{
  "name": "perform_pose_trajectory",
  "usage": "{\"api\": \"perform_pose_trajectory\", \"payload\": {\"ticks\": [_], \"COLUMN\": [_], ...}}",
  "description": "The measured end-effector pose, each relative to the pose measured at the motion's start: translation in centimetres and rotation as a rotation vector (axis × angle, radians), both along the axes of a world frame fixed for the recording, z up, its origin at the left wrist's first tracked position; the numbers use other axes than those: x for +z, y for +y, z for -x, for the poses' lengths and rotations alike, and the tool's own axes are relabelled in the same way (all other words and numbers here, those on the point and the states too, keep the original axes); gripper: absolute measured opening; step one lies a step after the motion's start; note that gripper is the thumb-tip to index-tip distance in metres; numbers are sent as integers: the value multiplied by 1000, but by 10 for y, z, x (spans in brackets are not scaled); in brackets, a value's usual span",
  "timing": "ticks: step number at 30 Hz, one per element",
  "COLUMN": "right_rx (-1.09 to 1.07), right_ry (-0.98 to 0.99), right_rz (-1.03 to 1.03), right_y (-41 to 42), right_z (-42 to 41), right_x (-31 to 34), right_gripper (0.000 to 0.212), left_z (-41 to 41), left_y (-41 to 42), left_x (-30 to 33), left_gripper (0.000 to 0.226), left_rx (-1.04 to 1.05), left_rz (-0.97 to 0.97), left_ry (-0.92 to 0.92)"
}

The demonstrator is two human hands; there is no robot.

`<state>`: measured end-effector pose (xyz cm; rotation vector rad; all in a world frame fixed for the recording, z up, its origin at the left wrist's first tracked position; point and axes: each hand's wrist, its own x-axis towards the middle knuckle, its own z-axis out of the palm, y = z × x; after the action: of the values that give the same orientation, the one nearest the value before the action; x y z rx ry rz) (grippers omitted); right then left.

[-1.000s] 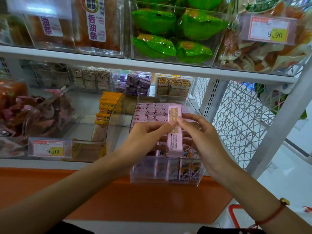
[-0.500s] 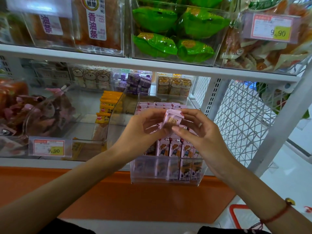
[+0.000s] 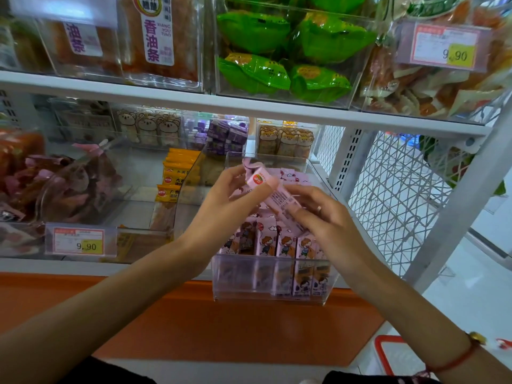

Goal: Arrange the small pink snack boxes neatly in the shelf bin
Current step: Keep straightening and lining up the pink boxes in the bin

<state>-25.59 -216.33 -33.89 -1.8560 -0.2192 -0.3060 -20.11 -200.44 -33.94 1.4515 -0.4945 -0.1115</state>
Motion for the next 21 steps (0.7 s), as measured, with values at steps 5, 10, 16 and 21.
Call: {"api": "perform_pose_trajectory", "payload": {"ticks": [5,10,16,21], "right_rx": [23,-46,-129,-129], "right_ry": [150,35,144,134], "right_rz": [-85,38,-146,-103], "right_y": [-6,-10,-15,-19], "right_z": [-1,3,-2,-2], "right_x": [-2,0,-1,-2], "right_gripper": [20,34,27,25], "left_z": [-3,-5,0,-1], "left_y": [7,5,0,0], "left_x": [3,2,4,3], "left_gripper": [50,60,45,22], "left_rx": [-38,131,135,75], "left_rz": [39,57,-55,-35], "left_ry": [16,112,-21,56]}}
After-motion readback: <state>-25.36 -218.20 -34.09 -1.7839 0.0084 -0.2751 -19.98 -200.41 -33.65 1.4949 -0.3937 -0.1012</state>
